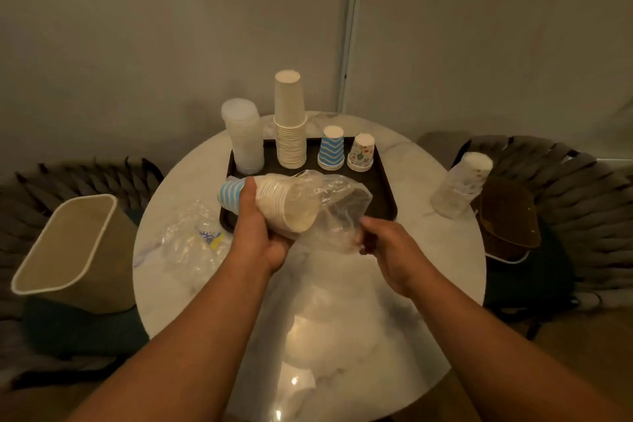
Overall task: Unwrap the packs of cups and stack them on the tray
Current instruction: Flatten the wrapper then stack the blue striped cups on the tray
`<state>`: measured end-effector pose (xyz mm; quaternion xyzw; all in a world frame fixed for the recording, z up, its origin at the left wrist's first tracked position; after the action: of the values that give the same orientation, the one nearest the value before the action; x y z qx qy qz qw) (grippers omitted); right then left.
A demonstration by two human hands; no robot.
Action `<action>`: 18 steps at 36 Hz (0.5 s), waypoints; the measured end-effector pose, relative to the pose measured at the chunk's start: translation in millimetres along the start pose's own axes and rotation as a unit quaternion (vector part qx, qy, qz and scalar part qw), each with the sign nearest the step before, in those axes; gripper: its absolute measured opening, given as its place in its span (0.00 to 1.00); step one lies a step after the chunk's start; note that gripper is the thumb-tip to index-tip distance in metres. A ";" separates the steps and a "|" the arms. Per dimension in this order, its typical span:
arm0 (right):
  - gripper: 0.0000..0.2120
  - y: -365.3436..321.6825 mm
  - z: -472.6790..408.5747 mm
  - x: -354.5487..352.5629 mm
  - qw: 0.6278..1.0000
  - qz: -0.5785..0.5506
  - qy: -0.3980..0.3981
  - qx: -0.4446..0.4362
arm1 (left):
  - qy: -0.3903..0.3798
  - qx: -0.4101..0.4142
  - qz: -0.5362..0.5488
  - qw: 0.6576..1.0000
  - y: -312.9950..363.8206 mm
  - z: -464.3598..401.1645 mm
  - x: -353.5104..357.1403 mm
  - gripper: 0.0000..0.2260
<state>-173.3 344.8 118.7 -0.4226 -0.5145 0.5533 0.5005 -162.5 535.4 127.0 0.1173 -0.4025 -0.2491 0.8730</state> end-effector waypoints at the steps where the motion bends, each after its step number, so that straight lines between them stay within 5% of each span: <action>1: 0.15 2.0 -4.5 -5.6 0.998 0.005 0.051 0.022 | -0.003 0.007 -0.003 1.000 0.0 0.5 0.3 0.19; 5: 0.05 -8.4 -13.8 -20.4 0.989 0.044 0.135 -0.043 | -0.016 0.047 -0.042 0.998 -2.4 3.7 1.6 0.32; 8: 0.11 -26.5 -9.3 -12.4 0.990 0.090 0.011 -0.104 | -0.050 0.080 -0.044 0.995 -4.2 8.5 5.0 0.36; 12: 0.08 -33.1 -4.5 1.7 0.988 0.091 -0.113 -0.050 | -0.091 0.131 -0.055 0.986 -6.9 13.0 9.3 0.33; 18: 0.10 -26.4 -1.3 7.0 0.986 -0.035 -0.158 0.036 | -0.131 0.157 -0.138 0.969 -11.2 21.4 15.0 0.26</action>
<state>-169.8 351.2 145.0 -0.2932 -0.5817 0.6134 0.4465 -174.3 517.9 146.0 0.2737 -0.5271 -0.3140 0.7407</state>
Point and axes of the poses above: each hand's wrist, its own z-axis away from the middle knuckle, its own x-axis out of the palm, y = z × x, the point moved 3 cm from there along -z, towards the middle knuckle, and after that the axes turned 8 degrees about -x, right-handed, at the moved point
